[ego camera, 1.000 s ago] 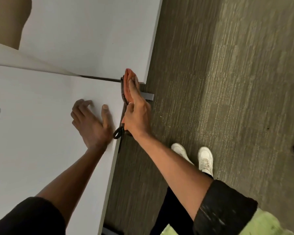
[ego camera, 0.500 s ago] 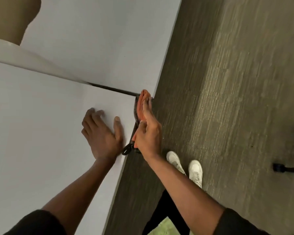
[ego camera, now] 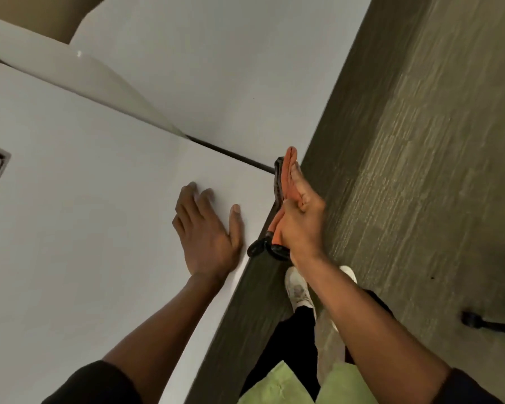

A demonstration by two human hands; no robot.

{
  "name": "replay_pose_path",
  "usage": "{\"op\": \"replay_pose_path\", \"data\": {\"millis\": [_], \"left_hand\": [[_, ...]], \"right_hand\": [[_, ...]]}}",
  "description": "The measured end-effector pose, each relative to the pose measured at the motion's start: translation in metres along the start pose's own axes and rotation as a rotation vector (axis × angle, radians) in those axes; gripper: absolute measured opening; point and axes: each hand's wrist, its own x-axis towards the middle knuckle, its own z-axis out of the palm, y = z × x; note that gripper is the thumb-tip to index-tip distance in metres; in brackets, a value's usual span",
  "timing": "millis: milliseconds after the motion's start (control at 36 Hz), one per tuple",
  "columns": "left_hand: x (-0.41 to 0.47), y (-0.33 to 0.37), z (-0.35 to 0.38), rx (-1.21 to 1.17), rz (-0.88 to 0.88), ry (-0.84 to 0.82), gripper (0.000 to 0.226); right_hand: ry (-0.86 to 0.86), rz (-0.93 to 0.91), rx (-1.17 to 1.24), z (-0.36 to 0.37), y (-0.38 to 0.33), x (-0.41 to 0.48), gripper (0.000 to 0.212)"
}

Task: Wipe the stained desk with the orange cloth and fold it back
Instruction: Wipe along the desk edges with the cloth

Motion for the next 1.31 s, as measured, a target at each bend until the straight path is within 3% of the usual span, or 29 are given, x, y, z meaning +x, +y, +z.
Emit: {"op": "replay_pose_path", "data": {"millis": [194, 361, 500, 583, 806, 917, 972, 1222, 1306], "left_hand": [[0.001, 0.002, -0.001, -0.007, -0.023, -0.003, 0.059], [0.001, 0.004, 0.0, 0.005, -0.041, 0.013, 0.059], [0.0, 0.015, -0.005, 0.078, -0.08, -0.029, 0.058], [0.002, 0.029, -0.01, 0.14, -0.127, -0.074, 0.056], [0.041, 0.094, 0.003, 0.1, -0.548, 0.109, 0.062], [0.057, 0.113, 0.021, 0.081, -0.718, 0.196, 0.059], [0.059, 0.121, 0.029, 0.073, -0.755, 0.234, 0.058], [0.054, 0.118, 0.039, 0.114, -0.739, 0.319, 0.047], [0.053, 0.116, 0.041, 0.122, -0.719, 0.315, 0.048]], "right_hand": [[-0.142, 0.037, -0.141, -0.023, 0.006, -0.016, 0.073], [-0.259, 0.148, -0.082, -0.052, 0.006, 0.004, 0.071], [-0.374, 0.466, 0.159, -0.084, 0.004, 0.045, 0.068], [-0.438, 0.586, 0.173, -0.106, -0.001, 0.07, 0.062], [-0.508, 0.687, 0.184, -0.136, -0.024, 0.14, 0.054], [-0.598, 0.778, 0.25, -0.128, -0.033, 0.169, 0.04], [-0.661, 0.801, 0.264, -0.123, -0.039, 0.179, 0.048], [-0.807, 0.315, -0.123, -0.117, -0.04, 0.199, 0.065], [-0.925, 0.137, -0.249, -0.116, -0.039, 0.19, 0.068]]}}
